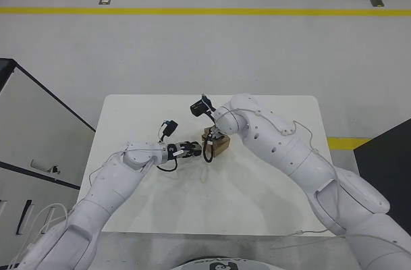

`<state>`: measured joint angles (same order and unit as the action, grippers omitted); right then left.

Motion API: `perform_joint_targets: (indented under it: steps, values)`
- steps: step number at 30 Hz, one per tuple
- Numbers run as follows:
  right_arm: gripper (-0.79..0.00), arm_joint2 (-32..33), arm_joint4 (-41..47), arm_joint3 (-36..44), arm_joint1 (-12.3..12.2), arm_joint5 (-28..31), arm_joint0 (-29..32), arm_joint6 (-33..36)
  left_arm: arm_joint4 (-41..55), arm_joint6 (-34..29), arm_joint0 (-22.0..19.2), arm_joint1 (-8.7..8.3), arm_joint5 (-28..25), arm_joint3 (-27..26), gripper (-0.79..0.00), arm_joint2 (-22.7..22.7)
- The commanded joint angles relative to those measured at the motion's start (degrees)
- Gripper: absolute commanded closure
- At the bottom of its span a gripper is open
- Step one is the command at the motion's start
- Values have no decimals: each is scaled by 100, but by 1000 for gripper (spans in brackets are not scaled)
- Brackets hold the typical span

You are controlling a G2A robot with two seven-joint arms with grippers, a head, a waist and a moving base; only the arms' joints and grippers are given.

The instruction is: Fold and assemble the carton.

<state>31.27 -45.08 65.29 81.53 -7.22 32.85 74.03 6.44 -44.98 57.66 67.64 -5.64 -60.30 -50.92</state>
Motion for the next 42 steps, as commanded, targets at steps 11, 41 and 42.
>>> perform_joint_targets:
  steps: [11, 41, 42]
  values:
    - [-234, 59, -68, -147, 76, 94, 28, 5, 0, 0, 0, 0, 0, 0, 0, 0]
    - [-209, 71, -247, -469, 328, 206, 62, 13, 0, 0, 0, 0, 0, 0, 0, 0]
    - [-209, 77, -250, -481, 334, 210, 65, 11, 0, 0, 0, 0, 0, 0, 0, 0]
